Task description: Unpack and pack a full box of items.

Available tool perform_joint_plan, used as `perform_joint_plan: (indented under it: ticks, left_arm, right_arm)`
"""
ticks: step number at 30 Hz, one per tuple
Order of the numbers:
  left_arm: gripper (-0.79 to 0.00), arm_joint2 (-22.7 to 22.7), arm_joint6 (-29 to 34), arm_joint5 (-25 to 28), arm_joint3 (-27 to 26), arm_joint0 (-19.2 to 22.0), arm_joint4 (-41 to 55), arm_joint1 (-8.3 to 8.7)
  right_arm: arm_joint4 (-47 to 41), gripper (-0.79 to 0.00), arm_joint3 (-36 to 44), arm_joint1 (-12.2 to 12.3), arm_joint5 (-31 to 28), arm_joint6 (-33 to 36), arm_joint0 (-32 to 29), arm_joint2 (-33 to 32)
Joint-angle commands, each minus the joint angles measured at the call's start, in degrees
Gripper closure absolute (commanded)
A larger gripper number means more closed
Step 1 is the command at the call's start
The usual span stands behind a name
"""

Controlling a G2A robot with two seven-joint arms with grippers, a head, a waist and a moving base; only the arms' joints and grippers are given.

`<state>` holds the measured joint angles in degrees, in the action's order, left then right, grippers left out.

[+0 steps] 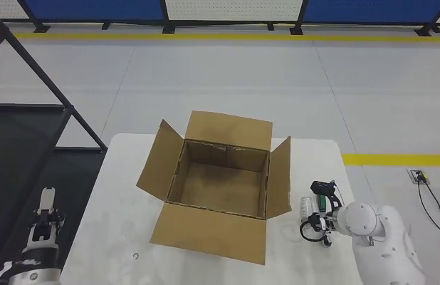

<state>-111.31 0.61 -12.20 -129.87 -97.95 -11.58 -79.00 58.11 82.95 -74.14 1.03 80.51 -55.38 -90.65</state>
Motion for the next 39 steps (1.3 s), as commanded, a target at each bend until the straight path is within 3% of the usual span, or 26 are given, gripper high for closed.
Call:
perform_joint_plan:
  ticks: [1,12,16,17,27,32,39]
  left_arm:
    - [-0.785,0.0,0.0,0.0,0.0,0.0,0.0,0.0]
    - [-0.785,0.0,0.0,0.0,0.0,0.0,0.0,0.0]
    - [-0.785,0.0,0.0,0.0,0.0,0.0,0.0,0.0]
    - [-0.785,0.0,0.0,0.0,0.0,0.0,0.0,0.0]
    - [-0.785,0.0,0.0,0.0,0.0,0.0,0.0,0.0]
    - [-0.785,0.0,0.0,0.0,0.0,0.0,0.0,0.0]
    - [-0.785,0.0,0.0,0.0,0.0,0.0,0.0,0.0]
  right_arm:
    - [-0.03,-0.246,-0.02,0.16,0.08,0.12,0.1,0.13]
    - [-0.48,-0.388,1.9,1.04,0.77,1.32,-0.56,0.67]
    - [-1.21,-0.566,3.28,1.39,1.02,1.53,-0.93,0.36]
    - [-1.5,-0.576,3.97,1.48,1.14,1.29,-1.12,0.12]
    - [-11.73,-0.785,23.57,2.29,1.21,-8.7,-7.72,-7.89]
    - [-23.97,-0.785,29.02,2.36,-1.83,-14.95,-7.76,-10.94]
    - [-23.97,-0.785,29.02,2.36,-1.83,-14.95,-7.76,-10.94]
